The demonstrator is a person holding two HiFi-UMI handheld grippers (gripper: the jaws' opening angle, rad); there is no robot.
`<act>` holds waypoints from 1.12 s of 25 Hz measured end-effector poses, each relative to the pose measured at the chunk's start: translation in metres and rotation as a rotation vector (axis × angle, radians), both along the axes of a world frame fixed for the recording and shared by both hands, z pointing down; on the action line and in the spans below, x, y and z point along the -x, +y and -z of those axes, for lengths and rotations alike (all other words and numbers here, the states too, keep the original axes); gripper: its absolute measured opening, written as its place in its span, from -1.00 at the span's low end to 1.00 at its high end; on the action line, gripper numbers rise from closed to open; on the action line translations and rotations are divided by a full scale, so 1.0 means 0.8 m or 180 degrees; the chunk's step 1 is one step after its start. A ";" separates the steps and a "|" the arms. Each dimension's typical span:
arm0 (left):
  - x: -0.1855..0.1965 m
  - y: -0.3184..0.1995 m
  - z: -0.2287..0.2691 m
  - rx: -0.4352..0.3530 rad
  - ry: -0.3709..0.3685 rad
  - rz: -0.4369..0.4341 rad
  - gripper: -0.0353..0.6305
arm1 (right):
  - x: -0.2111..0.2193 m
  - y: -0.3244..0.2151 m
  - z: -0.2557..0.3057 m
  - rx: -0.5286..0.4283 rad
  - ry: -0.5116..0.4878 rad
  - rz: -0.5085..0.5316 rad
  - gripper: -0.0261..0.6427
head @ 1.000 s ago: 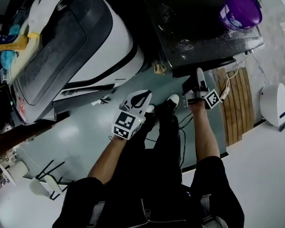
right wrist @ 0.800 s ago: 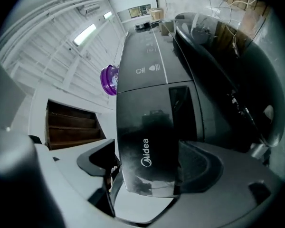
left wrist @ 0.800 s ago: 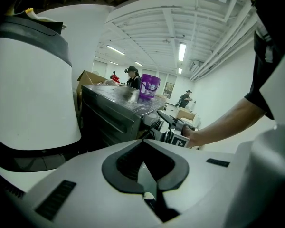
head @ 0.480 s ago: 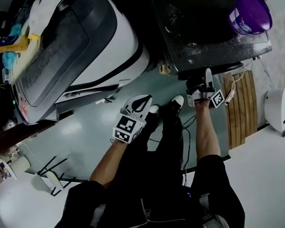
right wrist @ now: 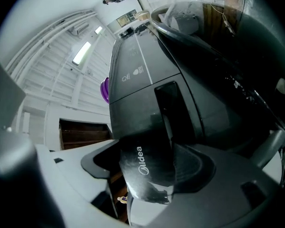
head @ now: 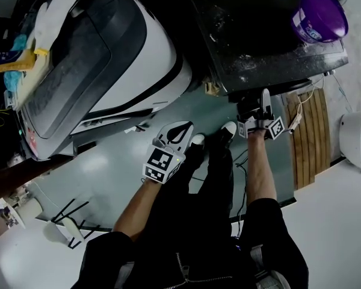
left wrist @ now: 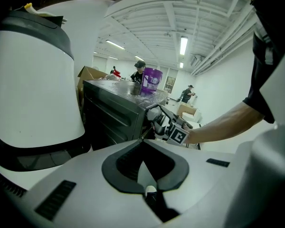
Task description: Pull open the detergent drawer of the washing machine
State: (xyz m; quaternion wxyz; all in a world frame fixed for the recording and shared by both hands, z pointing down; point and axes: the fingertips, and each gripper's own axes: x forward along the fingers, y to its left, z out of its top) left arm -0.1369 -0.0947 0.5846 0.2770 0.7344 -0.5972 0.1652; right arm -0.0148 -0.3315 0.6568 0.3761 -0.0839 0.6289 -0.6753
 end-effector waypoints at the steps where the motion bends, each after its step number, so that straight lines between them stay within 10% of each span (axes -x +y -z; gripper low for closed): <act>1: 0.001 0.000 0.000 0.0004 -0.0012 0.0000 -0.84 | -0.001 0.000 0.000 -0.0034 0.0003 0.0004 0.05; 28: 0.016 -0.014 -0.009 0.0019 -0.0084 0.0020 -0.84 | -0.021 0.033 0.006 -0.0521 0.0145 0.0238 -0.26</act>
